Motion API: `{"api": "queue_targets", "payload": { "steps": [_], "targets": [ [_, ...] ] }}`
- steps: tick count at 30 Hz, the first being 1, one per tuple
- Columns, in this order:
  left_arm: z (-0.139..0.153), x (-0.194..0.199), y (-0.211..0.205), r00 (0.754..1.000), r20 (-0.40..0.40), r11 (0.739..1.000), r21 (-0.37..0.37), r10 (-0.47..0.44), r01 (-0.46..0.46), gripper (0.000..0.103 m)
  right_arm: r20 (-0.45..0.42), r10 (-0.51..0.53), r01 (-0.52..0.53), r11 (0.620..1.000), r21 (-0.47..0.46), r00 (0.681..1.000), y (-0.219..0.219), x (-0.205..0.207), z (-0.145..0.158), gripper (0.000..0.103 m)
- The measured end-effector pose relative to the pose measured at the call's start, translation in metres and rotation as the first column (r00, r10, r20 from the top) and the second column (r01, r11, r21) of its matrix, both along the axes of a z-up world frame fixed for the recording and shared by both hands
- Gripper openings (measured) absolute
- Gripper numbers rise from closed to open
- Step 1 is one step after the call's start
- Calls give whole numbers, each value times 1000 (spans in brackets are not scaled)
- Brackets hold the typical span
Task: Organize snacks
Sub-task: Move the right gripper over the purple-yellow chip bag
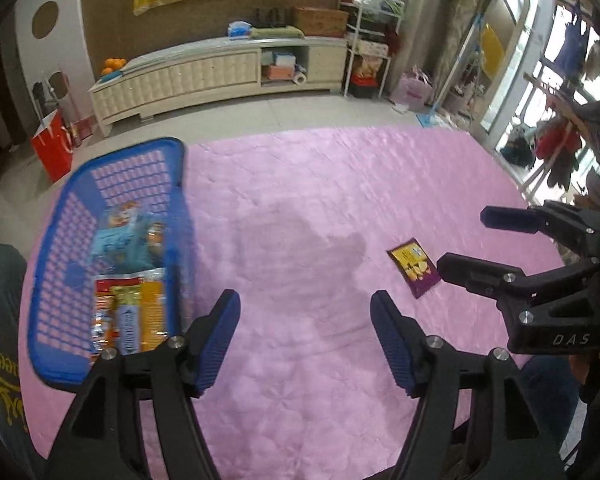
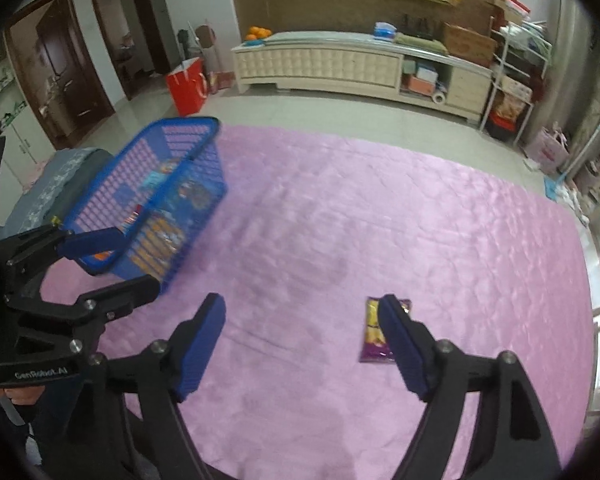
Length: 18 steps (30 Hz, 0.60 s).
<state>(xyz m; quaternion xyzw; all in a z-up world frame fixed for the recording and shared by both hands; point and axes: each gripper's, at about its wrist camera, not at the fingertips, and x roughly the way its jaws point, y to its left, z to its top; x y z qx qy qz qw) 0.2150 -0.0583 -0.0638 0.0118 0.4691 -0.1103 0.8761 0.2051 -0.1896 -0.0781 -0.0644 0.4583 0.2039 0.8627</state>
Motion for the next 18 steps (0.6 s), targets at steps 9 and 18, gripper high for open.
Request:
{"api": "queue_targets", "payload": {
  "steps": [9, 18],
  "targets": [
    [-48, 24, -38, 996, -87, 998, 48, -24, 28, 66, -90, -38, 35, 999, -36, 995, -29, 20, -54, 88],
    [-97, 49, -44, 982, -186, 999, 38, -21, 29, 66, -175, -95, 93, 995, -22, 980, -47, 41, -101, 88]
  ]
}}
